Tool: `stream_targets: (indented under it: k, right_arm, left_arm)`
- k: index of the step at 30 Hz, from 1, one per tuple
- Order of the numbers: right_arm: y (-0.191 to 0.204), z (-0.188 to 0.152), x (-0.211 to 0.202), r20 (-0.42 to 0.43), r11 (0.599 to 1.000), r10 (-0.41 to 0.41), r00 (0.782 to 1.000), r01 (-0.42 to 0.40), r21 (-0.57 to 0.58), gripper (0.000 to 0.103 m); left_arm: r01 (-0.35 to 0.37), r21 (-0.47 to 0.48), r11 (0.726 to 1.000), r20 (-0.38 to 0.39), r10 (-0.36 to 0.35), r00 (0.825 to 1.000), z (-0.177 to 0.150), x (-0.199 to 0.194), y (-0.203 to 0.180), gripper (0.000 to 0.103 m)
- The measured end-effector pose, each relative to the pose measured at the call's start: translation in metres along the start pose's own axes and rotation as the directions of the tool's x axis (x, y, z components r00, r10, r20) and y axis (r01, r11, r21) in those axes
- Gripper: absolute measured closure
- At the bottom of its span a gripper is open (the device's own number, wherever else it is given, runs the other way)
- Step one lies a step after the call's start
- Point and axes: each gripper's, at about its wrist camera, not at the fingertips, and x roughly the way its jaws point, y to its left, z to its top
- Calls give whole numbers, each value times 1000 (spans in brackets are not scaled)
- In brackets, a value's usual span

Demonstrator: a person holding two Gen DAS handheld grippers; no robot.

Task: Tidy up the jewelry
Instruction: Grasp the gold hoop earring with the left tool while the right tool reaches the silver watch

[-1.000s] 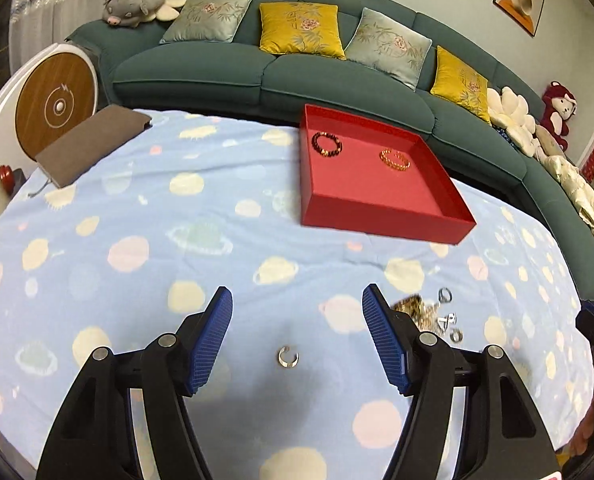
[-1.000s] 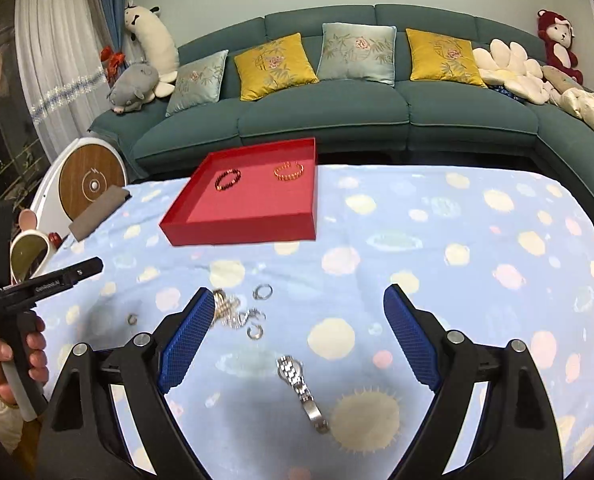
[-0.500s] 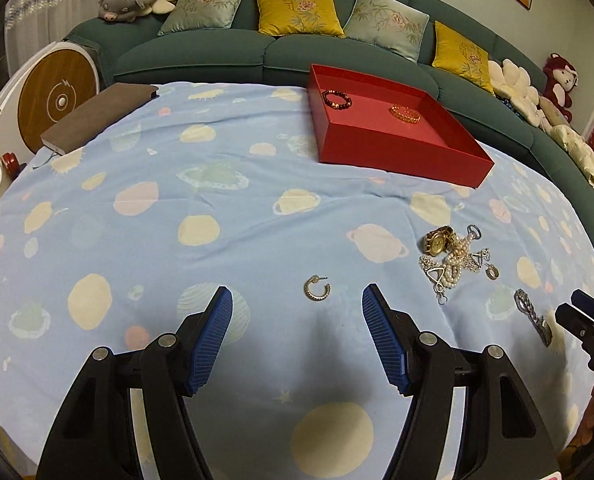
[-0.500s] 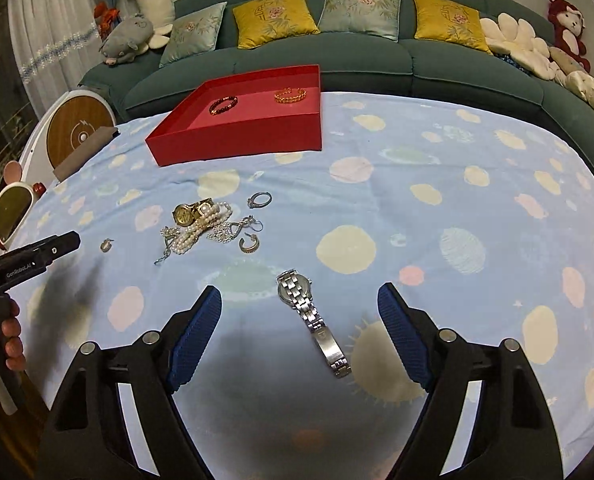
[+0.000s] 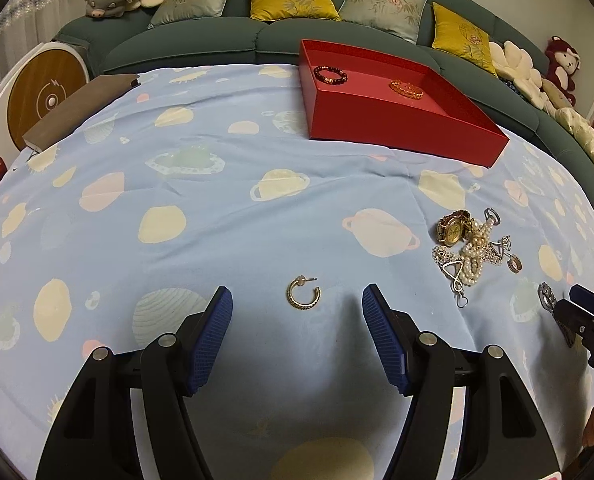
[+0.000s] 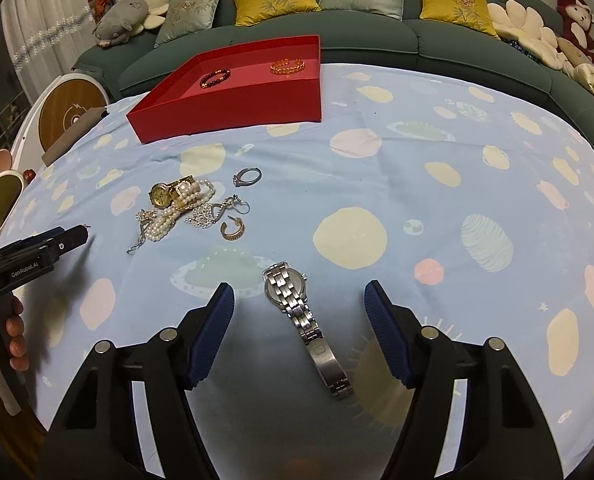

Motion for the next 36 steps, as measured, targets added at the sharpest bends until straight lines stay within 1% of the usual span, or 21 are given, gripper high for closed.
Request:
stream_targets:
  k: [3,6,12,14,18,20,22,24,36]
  right_arm:
    - [0,-1,4,-9,1000,-3,1000,3,-1,41]
    - [1,-1,8,-13,1000,-8,1000,8,-11,44]
    - [3,0,13,-14,999,-23,1000,23,-31,48]
    - [4,0,13,-11,999,-31,999,30,-39,50]
    - [6,-1,14,-4,997,-47,999,47,-56,59]
    - [6,-1,13,-1,997,-45,999,45,-58,66]
    - [7,0,13,1,997,-44,999,44,-61,76]
    - [7,-1,13,2,997,-40,999,40,-58,80]
    - [6,1,10,5,999,-26,1000,26,-38,80]
  left_arm:
    - [-3,10,1000,-4,3,1000,0,4,-2,38]
    - [-22,31,999,13,21,1000,-1,5,-4,41]
    - [-32,50,998,32,31,999,-1,5,-5,54]
    - [-32,54,998,36,30,999,-1,5,-5,62]
    - [-36,64,997,44,33,998,0,5,-5,75]
    - [-32,65,997,45,30,999,0,5,-5,84]
    - [-32,65,997,45,29,999,1,6,-5,89]
    - [-32,66,997,45,29,999,1,5,-6,89]
    - [-10,70,997,41,7,999,2,2,-10,89]
